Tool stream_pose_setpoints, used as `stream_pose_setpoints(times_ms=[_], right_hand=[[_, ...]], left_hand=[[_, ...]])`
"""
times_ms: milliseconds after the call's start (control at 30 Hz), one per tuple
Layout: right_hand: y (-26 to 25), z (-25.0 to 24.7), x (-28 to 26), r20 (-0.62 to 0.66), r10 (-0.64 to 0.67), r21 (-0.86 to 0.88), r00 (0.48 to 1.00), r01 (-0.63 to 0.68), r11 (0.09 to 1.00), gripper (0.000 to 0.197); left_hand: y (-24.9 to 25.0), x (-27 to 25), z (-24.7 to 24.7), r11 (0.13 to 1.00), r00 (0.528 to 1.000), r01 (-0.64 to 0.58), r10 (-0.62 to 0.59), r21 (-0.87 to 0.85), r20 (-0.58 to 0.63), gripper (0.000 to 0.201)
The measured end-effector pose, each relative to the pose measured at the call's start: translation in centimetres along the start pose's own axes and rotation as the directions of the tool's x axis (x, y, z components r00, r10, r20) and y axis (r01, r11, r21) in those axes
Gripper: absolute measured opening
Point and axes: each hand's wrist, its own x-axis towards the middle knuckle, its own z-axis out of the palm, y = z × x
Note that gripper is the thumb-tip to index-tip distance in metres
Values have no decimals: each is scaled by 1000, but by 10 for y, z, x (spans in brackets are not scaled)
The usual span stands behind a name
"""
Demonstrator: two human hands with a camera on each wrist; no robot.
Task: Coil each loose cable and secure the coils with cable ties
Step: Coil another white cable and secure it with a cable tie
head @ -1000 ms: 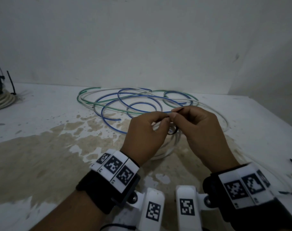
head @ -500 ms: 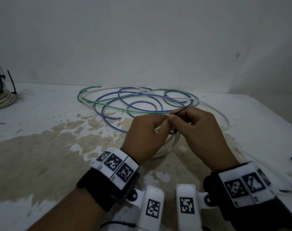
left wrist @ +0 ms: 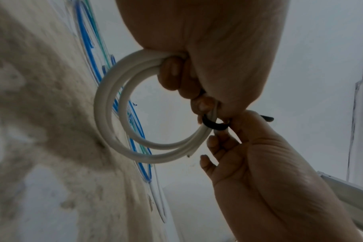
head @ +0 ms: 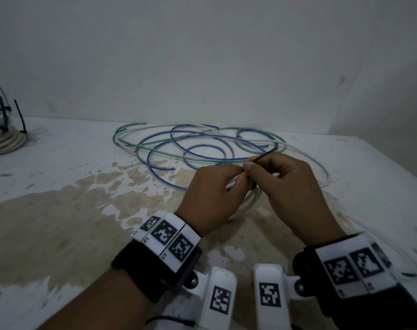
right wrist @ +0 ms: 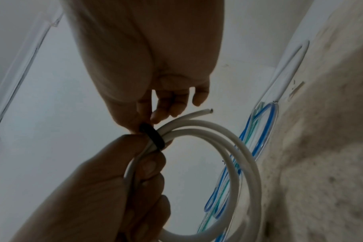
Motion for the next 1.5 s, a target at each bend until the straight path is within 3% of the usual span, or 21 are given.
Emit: stream_pose_setpoints(times_ms=[133,200,333,500,567,633,700,767,867,1133,1300,1367,1500], right_hand=[[3,-2,1,-116,-122,-123,986,108,987,18],[4,-1,0,-133,-117,-119,984,101,988,18],[2,0,1,-42,13,31,999,-11,999,20],[3,-3,1,54,38,11,998,-39,999,17],[3,-4,1,53,14,9,999,-15,1000,22],[3,-5,2,9,-17,0,1000,17,1000,25],[4,-5,2,-34,-63,-63,997,61,996,29],[6,-6,2,-47,-78,-94,996,73,993,31],[8,-6,2,-61,-82,-124,995,74,989,27],[9,0,0,-121,-61,-74,991,52,996,27],[5,-2,0,-155,-43,7,987,44,999,15],[4,-2,0,-167,-41,24,985,46,999,15],[4,-2,0,-131,-105,-43,986,100,994,12]], left_hand=[[5,2,0,994,993,107,-106,-22,60,40],[4,2,0,996,994,86,-86,-7,62,45],[0,2,-2,999,1000,14,-15,48,5,52],[1,1,-1,998,999,-18,15,68,39,52],[1,2,-2,998,996,55,-57,30,72,41],[3,4,-2,971,977,205,-195,-120,92,27],[4,5,-2,878,932,361,-336,-315,133,23],[5,6,-3,812,906,422,-394,-403,154,25],[6,5,-5,856,917,398,-366,-329,158,25],[7,5,-11,979,973,198,-191,-43,128,25],[14,2,-10,954,958,263,-240,-147,158,12],[15,1,-9,958,960,248,-223,-147,169,16],[15,-1,-6,937,965,260,-242,-233,105,13]])
